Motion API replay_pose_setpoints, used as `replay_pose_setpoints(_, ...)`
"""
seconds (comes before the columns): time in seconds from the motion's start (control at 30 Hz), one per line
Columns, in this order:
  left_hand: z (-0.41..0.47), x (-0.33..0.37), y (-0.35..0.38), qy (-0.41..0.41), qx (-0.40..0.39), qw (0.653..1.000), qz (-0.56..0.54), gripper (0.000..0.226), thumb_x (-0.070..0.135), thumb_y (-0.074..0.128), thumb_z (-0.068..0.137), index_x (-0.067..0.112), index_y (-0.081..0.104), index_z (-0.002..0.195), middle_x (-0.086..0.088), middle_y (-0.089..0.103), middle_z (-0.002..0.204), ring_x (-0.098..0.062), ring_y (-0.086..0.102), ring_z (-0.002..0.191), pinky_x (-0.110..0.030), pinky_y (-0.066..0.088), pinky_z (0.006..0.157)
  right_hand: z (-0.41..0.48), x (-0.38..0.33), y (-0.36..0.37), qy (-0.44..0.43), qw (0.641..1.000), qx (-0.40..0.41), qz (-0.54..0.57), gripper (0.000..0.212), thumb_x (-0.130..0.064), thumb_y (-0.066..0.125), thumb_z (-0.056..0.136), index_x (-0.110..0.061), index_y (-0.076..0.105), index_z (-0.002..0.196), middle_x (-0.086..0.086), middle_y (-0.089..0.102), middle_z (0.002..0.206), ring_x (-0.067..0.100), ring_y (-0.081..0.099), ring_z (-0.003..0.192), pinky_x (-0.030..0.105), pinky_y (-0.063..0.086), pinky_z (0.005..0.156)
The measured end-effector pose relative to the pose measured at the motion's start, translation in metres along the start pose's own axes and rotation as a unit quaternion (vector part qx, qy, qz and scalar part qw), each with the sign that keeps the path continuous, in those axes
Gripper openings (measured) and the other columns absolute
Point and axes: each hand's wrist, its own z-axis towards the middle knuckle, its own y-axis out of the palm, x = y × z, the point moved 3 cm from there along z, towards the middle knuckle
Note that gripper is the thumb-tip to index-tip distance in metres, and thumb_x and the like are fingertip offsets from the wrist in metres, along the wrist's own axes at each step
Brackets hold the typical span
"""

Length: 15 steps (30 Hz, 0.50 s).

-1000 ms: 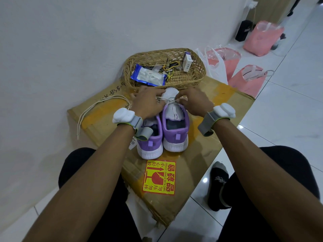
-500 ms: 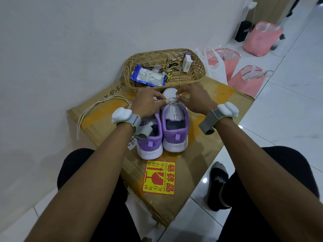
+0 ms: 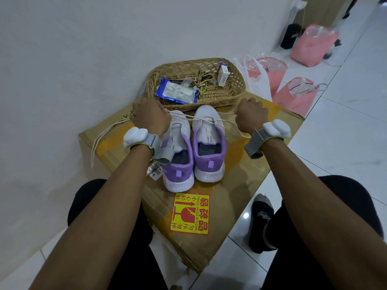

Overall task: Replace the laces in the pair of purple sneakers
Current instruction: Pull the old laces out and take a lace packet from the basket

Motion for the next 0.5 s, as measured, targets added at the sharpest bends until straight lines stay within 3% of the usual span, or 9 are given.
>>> replay_pose_setpoints(0.17, -0.014, 0.011, 0.003, 0.028, -0.023, 0.999, -0.001, 0.029, 0.023, 0.057, 0.088, 0.02, 0.07, 0.114, -0.012, 0.053, 0.134, -0.039, 0.04, 0.13, -0.055, 0.038, 0.102, -0.004, -0.008, -0.002, -0.098, 0.994, -0.04, 0.022, 0.016, -0.014, 0.045, 0.097, -0.01, 0.052, 0.111, 0.014, 0.059, 0.114, 0.036, 0.051, 0.109, 0.048, 0.035, 0.092)
replay_pose_setpoints(0.3, -0.016, 0.023, 0.013, 0.209, -0.044, 0.975, -0.067, 0.049, 0.027, 0.058, 0.089, 0.024, 0.056, 0.137, -0.006, 0.056, 0.138, -0.035, 0.048, 0.127, -0.05, 0.041, 0.104, -0.009, -0.01, 0.003, -0.145, 0.984, -0.086, 0.065, 0.015, -0.013, 0.049, 0.093, -0.015, 0.055, 0.107, 0.013, 0.063, 0.108, 0.036, 0.057, 0.099, 0.043, 0.043, 0.084)
replay_pose_setpoints(0.37, -0.018, 0.033, 0.022, 0.286, -0.1, 0.945, -0.121, 0.043, 0.03, 0.058, 0.09, 0.025, 0.063, 0.133, -0.002, 0.066, 0.131, -0.028, 0.058, 0.12, -0.047, 0.047, 0.101, -0.008, -0.01, 0.004, -0.151, 0.977, -0.117, 0.097, 0.021, -0.012, 0.051, 0.091, -0.019, 0.058, 0.11, 0.011, 0.065, 0.112, 0.033, 0.059, 0.102, 0.041, 0.049, 0.084)
replay_pose_setpoints(0.5, -0.02, 0.044, 0.025, 0.309, -0.164, 0.926, -0.142, 0.037, 0.04, 0.056, 0.091, 0.026, 0.072, 0.121, 0.001, 0.072, 0.119, -0.021, 0.065, 0.107, -0.045, 0.053, 0.091, -0.007, -0.016, 0.003, -0.176, 0.965, -0.16, 0.11, 0.033, -0.003, 0.05, 0.091, -0.011, 0.063, 0.12, 0.013, 0.065, 0.118, 0.032, 0.058, 0.108, 0.033, 0.045, 0.081)
